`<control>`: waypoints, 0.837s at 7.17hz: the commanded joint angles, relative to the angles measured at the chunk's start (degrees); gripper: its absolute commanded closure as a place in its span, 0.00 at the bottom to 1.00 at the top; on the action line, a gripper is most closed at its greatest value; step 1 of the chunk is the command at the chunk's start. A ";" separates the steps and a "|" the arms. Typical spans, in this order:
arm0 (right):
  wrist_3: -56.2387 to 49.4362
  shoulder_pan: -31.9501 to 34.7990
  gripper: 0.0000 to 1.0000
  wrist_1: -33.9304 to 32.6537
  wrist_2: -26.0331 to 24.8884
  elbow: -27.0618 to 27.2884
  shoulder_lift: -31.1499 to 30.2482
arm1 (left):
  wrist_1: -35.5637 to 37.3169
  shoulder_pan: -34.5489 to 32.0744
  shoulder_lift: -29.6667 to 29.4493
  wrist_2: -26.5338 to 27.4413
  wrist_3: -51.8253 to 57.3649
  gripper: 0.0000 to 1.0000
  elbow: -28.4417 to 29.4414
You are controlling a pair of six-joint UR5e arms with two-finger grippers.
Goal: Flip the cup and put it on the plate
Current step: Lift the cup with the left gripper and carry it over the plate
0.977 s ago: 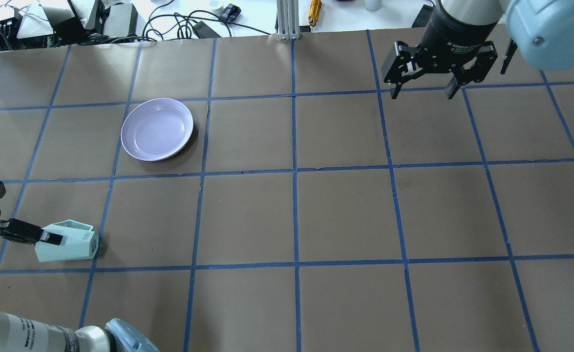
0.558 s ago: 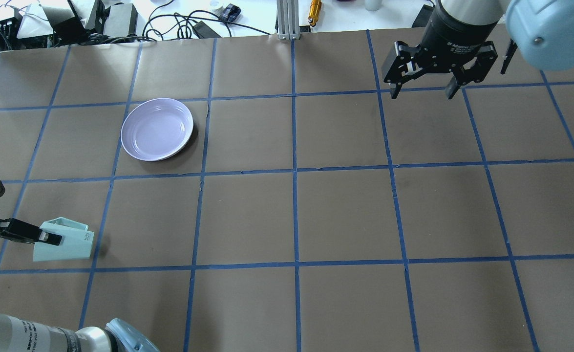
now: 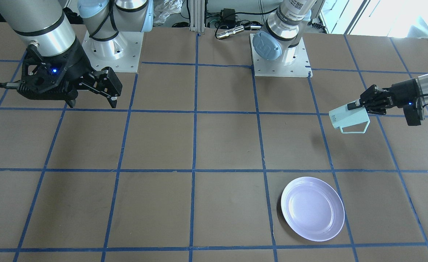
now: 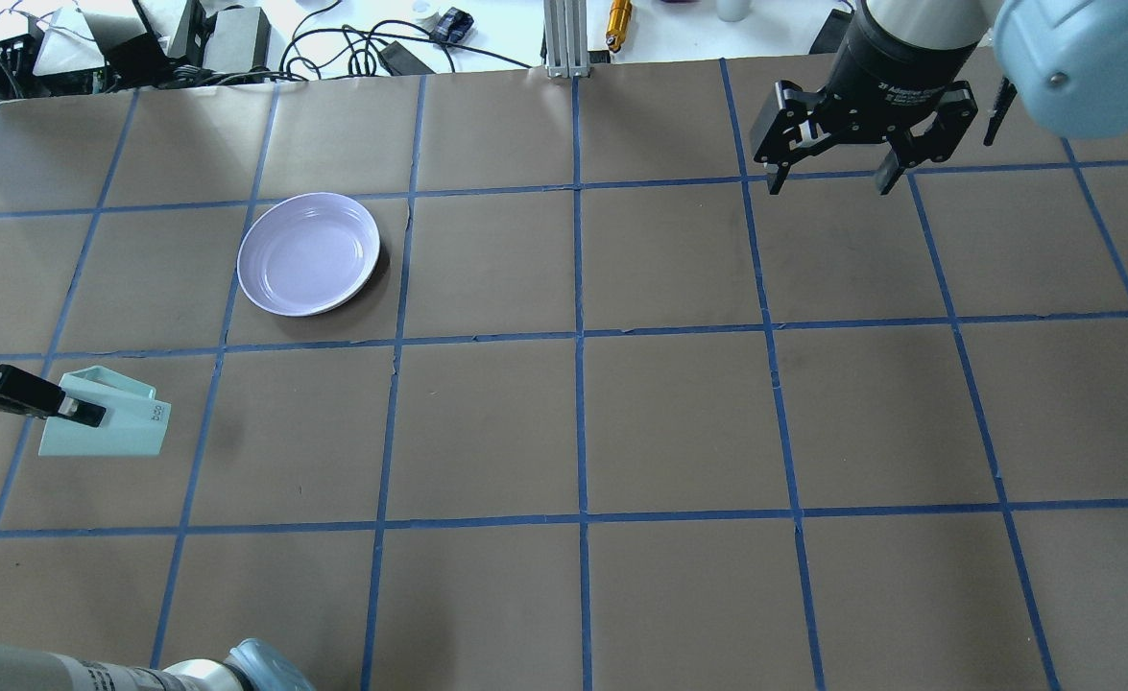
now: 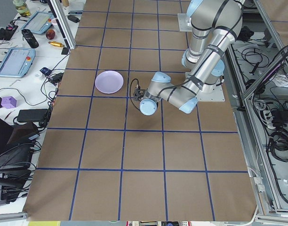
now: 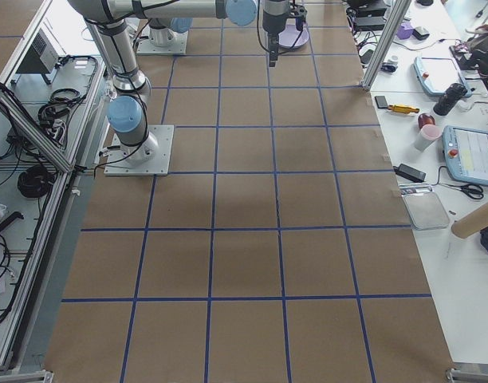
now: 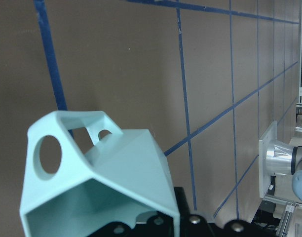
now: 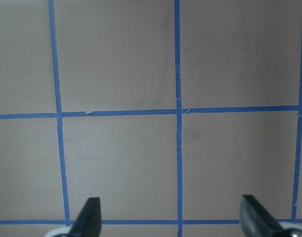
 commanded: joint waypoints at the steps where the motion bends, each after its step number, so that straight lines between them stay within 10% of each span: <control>1: 0.09 0.00 0.00 0.00 0.00 0.00 0.00 | 1.52 -9.94 3.33 4.87 -8.33 1.00 5.80; 6: 0.09 0.00 0.00 0.00 0.00 0.09 0.00 | 23.38 -30.88 1.15 17.97 -21.71 1.00 8.72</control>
